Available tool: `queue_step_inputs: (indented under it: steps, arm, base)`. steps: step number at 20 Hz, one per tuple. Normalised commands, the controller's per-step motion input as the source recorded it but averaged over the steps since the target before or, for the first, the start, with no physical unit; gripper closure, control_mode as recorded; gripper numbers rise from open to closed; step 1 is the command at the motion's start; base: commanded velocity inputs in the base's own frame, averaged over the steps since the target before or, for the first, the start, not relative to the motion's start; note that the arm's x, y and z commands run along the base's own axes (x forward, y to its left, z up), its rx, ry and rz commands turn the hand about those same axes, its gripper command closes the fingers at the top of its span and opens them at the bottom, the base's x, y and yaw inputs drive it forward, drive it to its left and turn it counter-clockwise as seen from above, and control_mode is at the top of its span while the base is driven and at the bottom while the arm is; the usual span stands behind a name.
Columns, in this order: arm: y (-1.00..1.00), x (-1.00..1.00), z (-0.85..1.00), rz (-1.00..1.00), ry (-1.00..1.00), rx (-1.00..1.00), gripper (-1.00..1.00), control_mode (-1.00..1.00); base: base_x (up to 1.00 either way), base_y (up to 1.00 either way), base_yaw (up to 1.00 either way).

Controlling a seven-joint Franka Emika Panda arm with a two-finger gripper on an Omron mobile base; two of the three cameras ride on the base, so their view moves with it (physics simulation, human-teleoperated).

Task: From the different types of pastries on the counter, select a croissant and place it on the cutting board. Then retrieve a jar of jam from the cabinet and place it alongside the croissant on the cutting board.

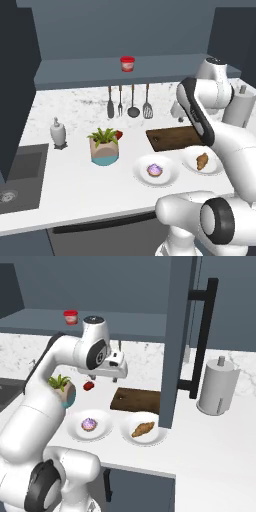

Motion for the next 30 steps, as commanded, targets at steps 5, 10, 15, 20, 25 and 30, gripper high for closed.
queue_step_inputs:
  steps: [5,10,15,20,25,30]
  arm:
    - [-0.76,0.00,-0.42,-0.08,0.09,0.01,-1.00,-1.00]
    - [-0.41,0.00,-0.58,-0.15,0.08,0.00,-1.00,-1.00]
    - [-0.11,0.00,-0.63,-0.10,0.05,0.00,-1.00,-1.00]
    - [-0.19,0.00,-0.73,-0.10,0.03,0.00,-1.00,-1.00]
    - [-0.37,0.00,-0.76,-0.14,0.09,0.00,-1.00,-1.00]
    - [-0.25,0.00,-0.37,-0.13,0.03,0.00,-1.00,-1.00]
  base:
    - [0.00,0.00,0.00]
    - [0.00,0.00,0.00]
    - [0.00,0.00,0.00]
    - [0.00,0.00,0.00]
    - [0.00,0.00,0.00]
    - [0.00,0.00,0.00]
